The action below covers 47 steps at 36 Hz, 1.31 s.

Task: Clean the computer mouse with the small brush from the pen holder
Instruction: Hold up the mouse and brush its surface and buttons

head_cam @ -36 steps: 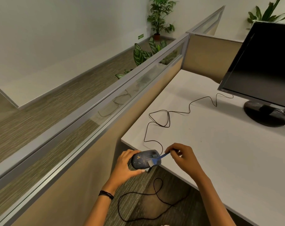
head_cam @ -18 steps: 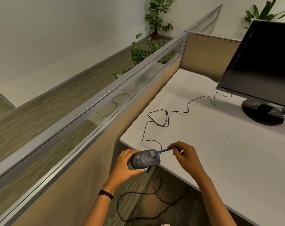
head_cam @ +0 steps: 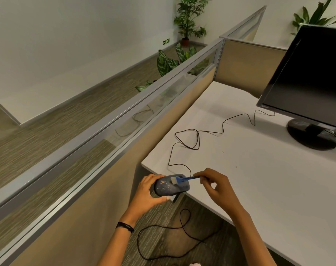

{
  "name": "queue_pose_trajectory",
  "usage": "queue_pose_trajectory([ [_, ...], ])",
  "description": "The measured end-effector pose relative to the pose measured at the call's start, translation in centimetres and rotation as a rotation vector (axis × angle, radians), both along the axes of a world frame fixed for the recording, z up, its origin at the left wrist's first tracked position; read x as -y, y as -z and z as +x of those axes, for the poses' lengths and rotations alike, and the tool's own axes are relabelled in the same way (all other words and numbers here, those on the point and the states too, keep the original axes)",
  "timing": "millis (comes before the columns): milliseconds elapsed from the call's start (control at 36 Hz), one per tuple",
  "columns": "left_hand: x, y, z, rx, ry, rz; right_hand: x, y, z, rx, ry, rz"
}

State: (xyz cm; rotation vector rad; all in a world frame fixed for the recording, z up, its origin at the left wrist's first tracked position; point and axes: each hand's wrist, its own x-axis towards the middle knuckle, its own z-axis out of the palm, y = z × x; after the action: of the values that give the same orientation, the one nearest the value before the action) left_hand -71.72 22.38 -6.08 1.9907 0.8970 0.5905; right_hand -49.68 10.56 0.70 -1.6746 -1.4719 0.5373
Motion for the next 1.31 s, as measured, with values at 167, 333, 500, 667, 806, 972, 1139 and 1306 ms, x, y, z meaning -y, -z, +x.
queue_pose_trajectory([
  [167,0.0,0.1,0.0,-0.020,0.000,-0.001,0.1,0.0,0.0,-0.025,-0.001,-0.032],
  [333,0.0,0.0,-0.1,-0.022,-0.012,-0.016,0.1,-0.3,-0.1,-0.016,-0.010,-0.032],
  [500,0.2,-0.2,0.0,-0.028,-0.016,-0.012,0.4,-0.6,-0.3,-0.055,-0.041,-0.006],
  [667,0.3,-0.5,0.0,-0.030,-0.016,-0.017,0.3,-0.8,-0.7,0.020,-0.114,-0.044],
  [806,0.3,-0.5,0.1,-0.011,-0.017,-0.010,0.4,-1.0,-1.1,0.184,-0.140,-0.029],
  [972,0.6,-0.8,0.1,-0.019,-0.017,-0.011,0.4,-1.6,-1.2,0.320,-0.145,-0.026],
  [1139,0.7,-0.9,-0.1,-0.038,-0.023,-0.020,0.6,-2.5,-1.2,0.299,-0.142,0.036],
  [1306,1.1,-1.0,0.0,-0.026,-0.033,-0.013,0.3,-2.6,-2.5,0.322,-0.211,-0.002],
])
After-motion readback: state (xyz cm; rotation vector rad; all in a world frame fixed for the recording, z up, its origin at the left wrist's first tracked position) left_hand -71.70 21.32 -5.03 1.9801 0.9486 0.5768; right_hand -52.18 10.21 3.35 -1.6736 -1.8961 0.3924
